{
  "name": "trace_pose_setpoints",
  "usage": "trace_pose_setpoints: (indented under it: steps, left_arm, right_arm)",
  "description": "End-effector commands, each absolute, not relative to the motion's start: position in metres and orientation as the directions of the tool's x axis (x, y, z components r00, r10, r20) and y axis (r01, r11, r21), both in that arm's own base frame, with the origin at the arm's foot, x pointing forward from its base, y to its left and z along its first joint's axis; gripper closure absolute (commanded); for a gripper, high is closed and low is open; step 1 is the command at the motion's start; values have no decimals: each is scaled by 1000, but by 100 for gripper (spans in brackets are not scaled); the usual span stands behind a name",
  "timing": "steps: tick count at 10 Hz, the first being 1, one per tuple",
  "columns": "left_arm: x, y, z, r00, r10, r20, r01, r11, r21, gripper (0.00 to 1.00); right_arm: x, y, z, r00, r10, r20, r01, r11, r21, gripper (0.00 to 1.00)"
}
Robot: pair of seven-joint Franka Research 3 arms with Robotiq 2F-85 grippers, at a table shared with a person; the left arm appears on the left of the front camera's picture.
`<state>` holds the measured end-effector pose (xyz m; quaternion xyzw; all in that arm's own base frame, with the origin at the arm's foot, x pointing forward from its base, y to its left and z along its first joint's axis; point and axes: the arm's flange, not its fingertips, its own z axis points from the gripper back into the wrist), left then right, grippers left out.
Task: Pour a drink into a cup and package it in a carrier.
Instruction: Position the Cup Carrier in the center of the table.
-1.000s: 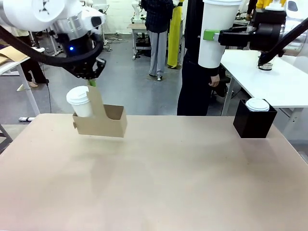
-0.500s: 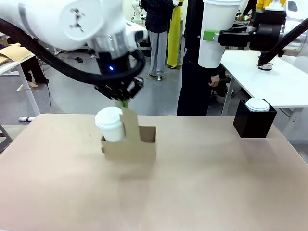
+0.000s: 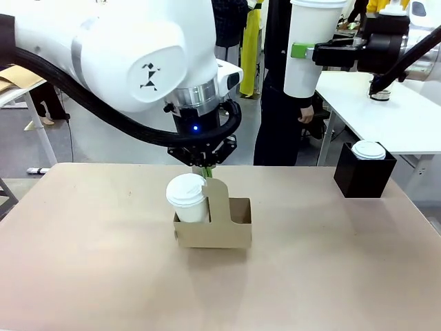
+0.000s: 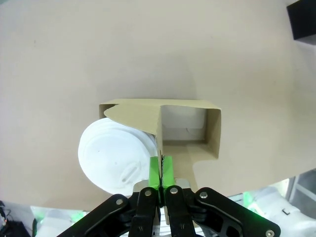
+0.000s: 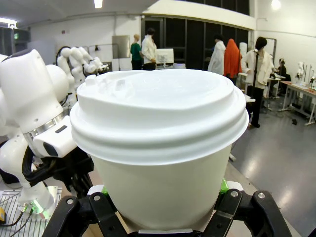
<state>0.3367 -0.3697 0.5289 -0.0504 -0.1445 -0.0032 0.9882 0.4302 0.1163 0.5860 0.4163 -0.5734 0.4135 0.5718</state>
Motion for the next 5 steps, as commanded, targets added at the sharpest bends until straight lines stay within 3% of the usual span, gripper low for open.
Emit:
trace_pose_setpoints:
  steps: [1,5]
  left_arm:
    - [340,-379,519,954,12,299,10,997,-73,98]
    - [352,-396,498,962,-8,274,13,1000,-17,98]
  right_arm:
    - [430,117,589,-7,-11,1000,-952,307,-3,20]
    - [430,117,589,-7,-11,1000,-952,307,-3,20]
